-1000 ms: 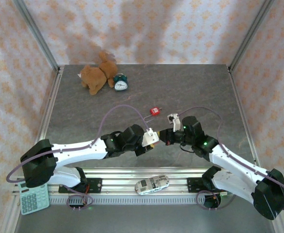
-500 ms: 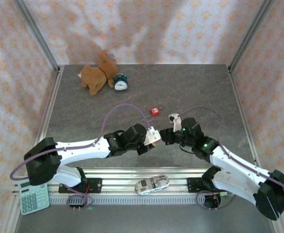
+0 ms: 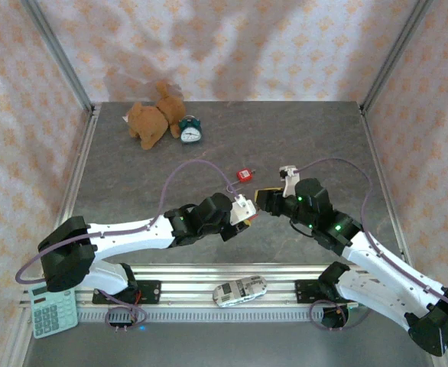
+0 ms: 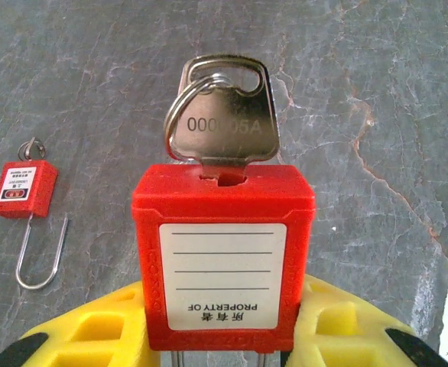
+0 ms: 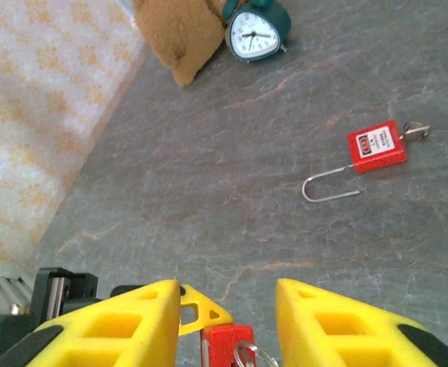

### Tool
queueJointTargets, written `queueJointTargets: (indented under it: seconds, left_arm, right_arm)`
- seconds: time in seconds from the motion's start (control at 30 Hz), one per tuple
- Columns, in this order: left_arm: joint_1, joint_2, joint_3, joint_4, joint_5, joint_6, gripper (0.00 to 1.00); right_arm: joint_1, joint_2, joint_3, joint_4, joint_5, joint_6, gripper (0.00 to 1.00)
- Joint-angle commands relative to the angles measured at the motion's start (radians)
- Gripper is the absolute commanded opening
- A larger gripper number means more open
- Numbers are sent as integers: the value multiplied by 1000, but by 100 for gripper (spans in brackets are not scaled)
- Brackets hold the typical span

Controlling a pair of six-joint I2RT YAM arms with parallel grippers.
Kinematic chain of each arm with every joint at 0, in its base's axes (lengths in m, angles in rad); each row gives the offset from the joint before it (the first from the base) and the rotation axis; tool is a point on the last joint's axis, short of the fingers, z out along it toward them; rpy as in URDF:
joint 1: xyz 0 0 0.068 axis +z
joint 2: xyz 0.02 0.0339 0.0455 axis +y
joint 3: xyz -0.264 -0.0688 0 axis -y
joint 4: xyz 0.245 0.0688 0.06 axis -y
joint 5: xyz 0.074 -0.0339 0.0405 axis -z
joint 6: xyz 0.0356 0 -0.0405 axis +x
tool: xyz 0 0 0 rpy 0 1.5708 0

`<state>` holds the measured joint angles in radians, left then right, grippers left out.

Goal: Unlock with the key

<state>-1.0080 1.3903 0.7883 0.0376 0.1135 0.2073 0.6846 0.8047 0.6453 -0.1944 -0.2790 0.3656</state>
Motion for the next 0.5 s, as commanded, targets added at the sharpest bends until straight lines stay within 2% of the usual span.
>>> queueJointTargets:
  seconds: [0.0, 0.17, 0.3, 0.47]
  left_arm:
    - [-7, 8, -3, -1, -49, -6, 27]
    - [-11, 17, 12, -31, -196, 25, 27]
    - [-37, 28, 38, -54, -418, 101, 27]
    - [-67, 17, 10, 25, -583, 204, 25]
  right_arm:
    - [-8, -10, 40, -48, 98, 0, 37]
    - [-39, -27, 23, -88, 153, 25, 37]
    - [-73, -44, -8, -91, 172, 48, 37]
    - [-105, -32, -24, -62, 66, 43, 36]
